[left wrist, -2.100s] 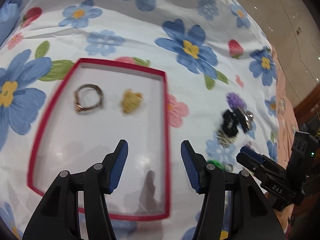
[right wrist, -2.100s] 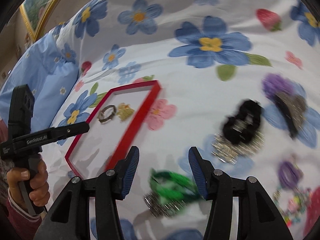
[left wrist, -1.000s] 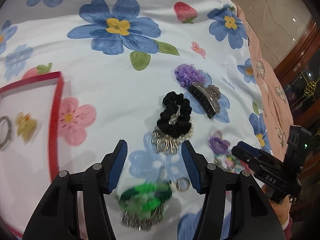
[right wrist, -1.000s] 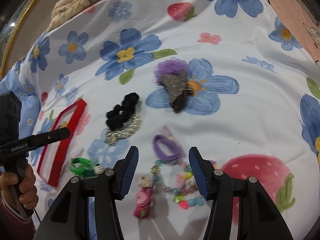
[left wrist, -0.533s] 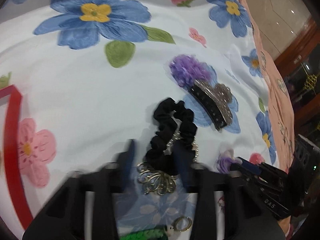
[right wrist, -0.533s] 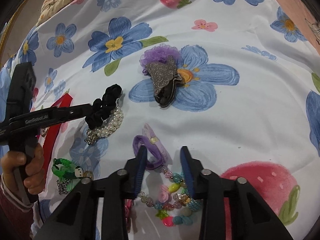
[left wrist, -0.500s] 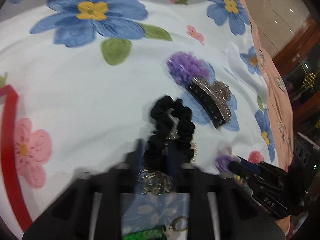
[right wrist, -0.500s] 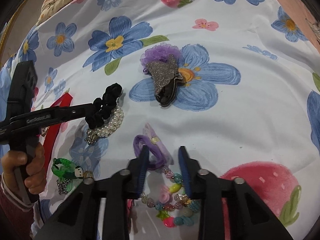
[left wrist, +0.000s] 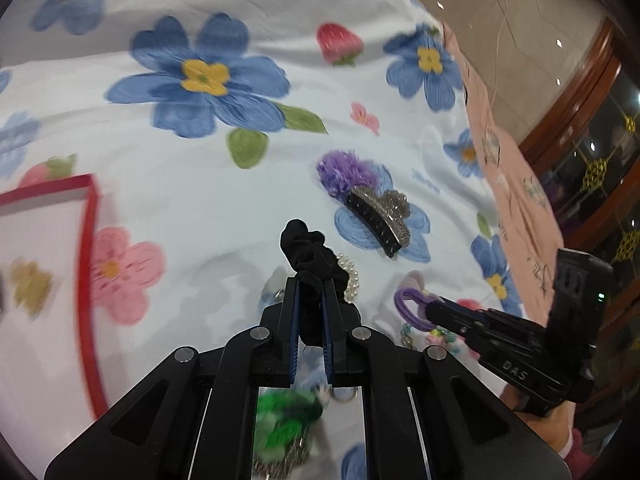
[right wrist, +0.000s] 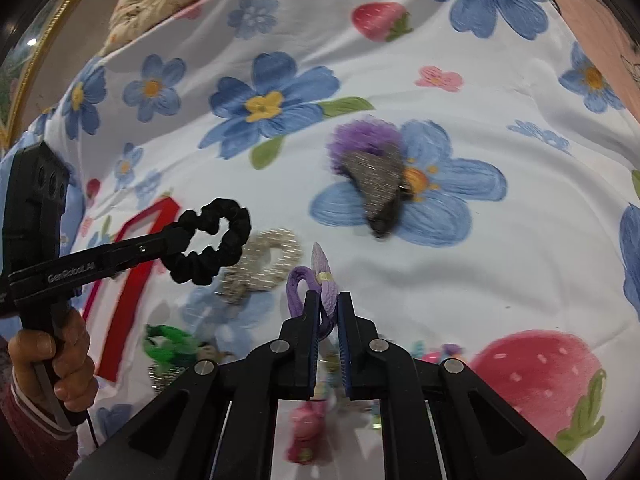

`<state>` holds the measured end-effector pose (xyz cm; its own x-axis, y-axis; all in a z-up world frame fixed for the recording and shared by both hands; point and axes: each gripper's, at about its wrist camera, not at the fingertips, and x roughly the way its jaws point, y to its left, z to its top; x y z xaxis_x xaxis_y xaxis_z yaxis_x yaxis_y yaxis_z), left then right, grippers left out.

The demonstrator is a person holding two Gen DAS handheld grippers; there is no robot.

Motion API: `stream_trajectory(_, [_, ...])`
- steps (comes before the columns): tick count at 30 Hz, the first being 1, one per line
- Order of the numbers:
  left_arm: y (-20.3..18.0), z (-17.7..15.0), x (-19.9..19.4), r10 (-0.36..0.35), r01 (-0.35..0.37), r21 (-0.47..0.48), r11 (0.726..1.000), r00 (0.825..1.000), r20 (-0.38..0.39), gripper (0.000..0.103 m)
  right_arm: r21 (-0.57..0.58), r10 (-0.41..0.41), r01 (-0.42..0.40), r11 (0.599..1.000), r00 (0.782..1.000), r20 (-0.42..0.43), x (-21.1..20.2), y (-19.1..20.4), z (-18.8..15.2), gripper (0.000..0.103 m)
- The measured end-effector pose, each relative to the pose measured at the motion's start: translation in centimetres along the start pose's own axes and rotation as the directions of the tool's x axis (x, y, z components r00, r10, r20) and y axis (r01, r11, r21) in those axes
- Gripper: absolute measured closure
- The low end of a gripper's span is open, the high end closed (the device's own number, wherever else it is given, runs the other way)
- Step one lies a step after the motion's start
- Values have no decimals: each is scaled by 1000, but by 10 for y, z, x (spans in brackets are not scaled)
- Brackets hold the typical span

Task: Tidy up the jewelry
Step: 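Grasp the black scrunchie with the left tool while the right tool grasps the purple hair tie, then carry the scrunchie and hair tie into the tray and open both tools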

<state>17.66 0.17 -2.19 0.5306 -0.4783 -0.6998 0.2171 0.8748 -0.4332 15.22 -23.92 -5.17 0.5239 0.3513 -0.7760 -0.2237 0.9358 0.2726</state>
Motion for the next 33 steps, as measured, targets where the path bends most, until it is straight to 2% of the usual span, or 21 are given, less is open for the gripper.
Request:
stream_trajectory(7, [34, -27, -54, 23, -15, -99, 995, 997, 76, 95, -56, 81, -81, 995, 997, 4, -3, 45, 1, 95])
stream_trajectory(15, [71, -54, -106, 70, -39, -192, 981, 985, 156, 95, -124, 143, -144, 982, 990, -17, 3, 94, 0, 95])
stream_trajectory(26, [112, -81, -148, 123, -61, -281, 958, 970, 211, 95, -203, 198, -209, 957, 978, -70, 20, 156, -5, 95])
stream_trajectory(33, [145, -91, -162, 163, -82, -338, 938, 962, 221, 95, -257, 225, -245, 935, 969, -107, 39, 202, -7, 94])
